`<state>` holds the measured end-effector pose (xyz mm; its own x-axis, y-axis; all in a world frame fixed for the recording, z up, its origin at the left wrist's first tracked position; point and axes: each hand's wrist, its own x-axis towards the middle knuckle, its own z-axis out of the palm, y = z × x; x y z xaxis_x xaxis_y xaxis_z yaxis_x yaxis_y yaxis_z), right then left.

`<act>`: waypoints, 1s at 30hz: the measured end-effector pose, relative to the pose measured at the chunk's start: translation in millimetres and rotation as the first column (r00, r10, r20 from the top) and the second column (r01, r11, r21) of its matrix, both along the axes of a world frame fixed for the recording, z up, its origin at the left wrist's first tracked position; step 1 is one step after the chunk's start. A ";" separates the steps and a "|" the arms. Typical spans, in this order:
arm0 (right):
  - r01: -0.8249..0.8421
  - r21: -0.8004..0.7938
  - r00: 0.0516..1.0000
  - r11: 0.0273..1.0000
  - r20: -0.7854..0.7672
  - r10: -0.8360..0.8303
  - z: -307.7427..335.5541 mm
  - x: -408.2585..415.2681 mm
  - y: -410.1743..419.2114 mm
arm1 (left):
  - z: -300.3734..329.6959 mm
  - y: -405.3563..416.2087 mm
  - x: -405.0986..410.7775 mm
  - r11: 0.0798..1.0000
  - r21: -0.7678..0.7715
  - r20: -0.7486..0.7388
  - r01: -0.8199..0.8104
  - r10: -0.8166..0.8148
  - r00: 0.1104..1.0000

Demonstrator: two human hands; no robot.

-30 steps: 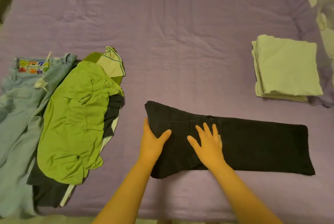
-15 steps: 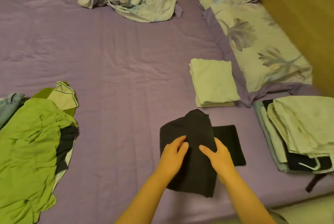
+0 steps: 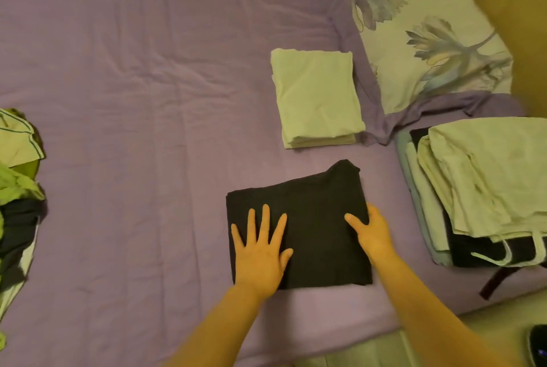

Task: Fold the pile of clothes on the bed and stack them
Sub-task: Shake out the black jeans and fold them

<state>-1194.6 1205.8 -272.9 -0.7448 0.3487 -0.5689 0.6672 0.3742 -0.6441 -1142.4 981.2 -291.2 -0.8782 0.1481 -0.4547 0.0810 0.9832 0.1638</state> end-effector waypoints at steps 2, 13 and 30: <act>-0.034 0.094 0.999 0.995 0.004 0.033 -14.0 1.3 2.6 | -12.2 0.8 0.2 1.000 -0.021 -0.002 0.010 -0.010 1.000; -0.069 0.178 0.991 0.982 0.124 0.047 -28.4 5.3 0.1 | -25.2 0.0 -1.4 0.992 -0.017 -0.011 -0.126 0.126 0.992; -0.064 0.265 0.998 0.962 0.034 0.057 53.1 14.9 -16.8 | 72.3 -44.4 -22.9 -0.135 0.301 0.733 -0.944 0.666 0.139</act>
<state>-1179.8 1188.9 -219.9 -0.7555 0.4442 -0.4816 0.6530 0.5699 -0.4988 -1165.4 936.8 -218.9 -0.3976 -0.2710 -0.8766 -0.8679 -0.1990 0.4552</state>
